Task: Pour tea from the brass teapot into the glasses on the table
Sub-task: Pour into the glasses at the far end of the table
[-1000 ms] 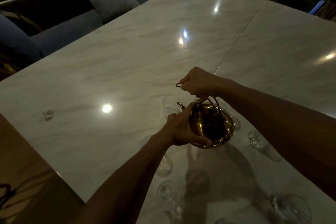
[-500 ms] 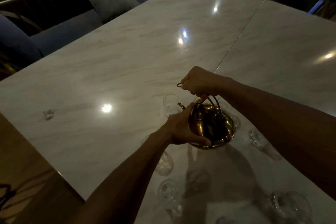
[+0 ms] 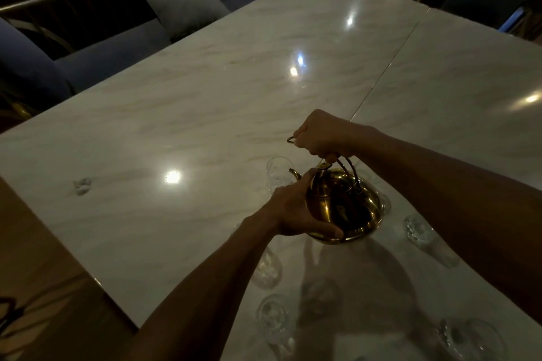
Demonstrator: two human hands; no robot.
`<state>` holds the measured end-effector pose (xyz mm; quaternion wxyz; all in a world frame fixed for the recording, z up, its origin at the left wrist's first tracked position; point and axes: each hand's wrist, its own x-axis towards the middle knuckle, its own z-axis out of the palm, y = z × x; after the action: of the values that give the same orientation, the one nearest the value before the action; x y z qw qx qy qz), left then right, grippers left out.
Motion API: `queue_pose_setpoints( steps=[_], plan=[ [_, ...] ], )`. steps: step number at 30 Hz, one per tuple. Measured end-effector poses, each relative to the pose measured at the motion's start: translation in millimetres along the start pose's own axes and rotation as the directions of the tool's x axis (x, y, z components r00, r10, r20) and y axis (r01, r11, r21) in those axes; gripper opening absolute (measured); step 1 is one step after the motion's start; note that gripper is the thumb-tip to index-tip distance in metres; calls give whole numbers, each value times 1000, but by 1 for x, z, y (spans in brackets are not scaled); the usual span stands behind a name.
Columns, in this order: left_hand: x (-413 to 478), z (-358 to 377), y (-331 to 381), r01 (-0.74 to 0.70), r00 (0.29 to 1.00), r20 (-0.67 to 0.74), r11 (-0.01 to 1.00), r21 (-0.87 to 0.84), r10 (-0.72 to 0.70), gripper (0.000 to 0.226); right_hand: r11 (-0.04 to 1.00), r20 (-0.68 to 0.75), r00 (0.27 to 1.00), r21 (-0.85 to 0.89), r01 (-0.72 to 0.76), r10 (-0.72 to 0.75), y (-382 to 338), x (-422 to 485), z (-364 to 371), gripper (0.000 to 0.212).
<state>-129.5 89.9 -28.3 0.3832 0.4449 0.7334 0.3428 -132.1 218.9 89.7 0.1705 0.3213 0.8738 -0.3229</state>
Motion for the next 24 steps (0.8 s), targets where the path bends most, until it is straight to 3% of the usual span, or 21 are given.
queue_pose_setpoints(
  steps=[11,24],
  plan=[
    [-1,-1,-3,0,1000,-2,1000,-12,0,121,992,14,998,111,-59,58,-3,1,0,31],
    [0,-5,-2,6,1000,11,1000,-25,-5,118,992,1,998,113,-56,57,-7,0,-4,34]
  ],
)
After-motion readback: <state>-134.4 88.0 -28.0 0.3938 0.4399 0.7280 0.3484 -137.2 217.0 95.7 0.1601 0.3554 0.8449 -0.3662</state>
